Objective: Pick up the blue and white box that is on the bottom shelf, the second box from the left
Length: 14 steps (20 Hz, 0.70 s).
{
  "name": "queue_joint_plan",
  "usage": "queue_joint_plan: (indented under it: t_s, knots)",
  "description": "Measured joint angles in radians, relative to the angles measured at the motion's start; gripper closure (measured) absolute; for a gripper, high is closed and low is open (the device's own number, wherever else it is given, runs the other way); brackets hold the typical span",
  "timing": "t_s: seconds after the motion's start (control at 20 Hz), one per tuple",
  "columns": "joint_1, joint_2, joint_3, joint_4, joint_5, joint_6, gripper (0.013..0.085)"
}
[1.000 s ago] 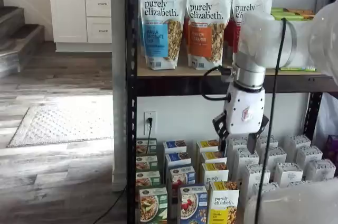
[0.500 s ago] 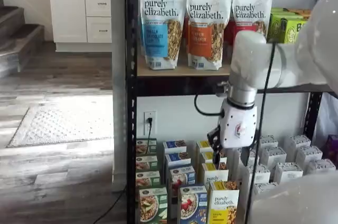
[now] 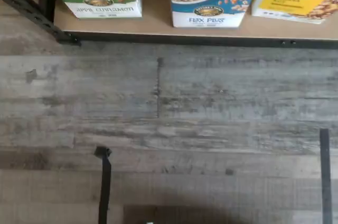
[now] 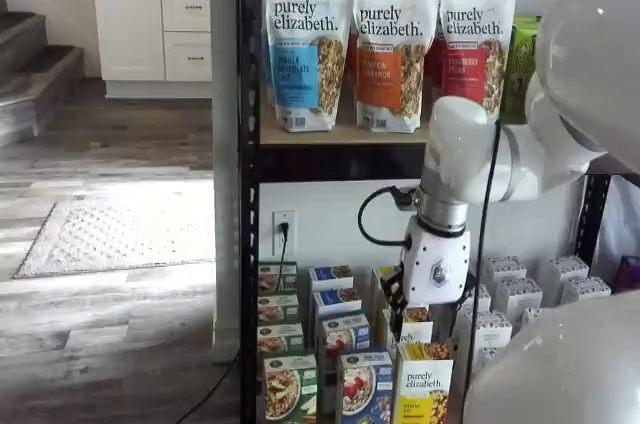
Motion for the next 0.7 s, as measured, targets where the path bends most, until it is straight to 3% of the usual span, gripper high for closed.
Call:
queue_joint_plan:
  t_s: [0.4,0.7]
  knots:
    - [0.006,0.145,-0.007,0.013,-0.151,-0.009,0.0130]
    - [0.014,0.243,-0.025,-0.017,-0.230,0.018,0.0130]
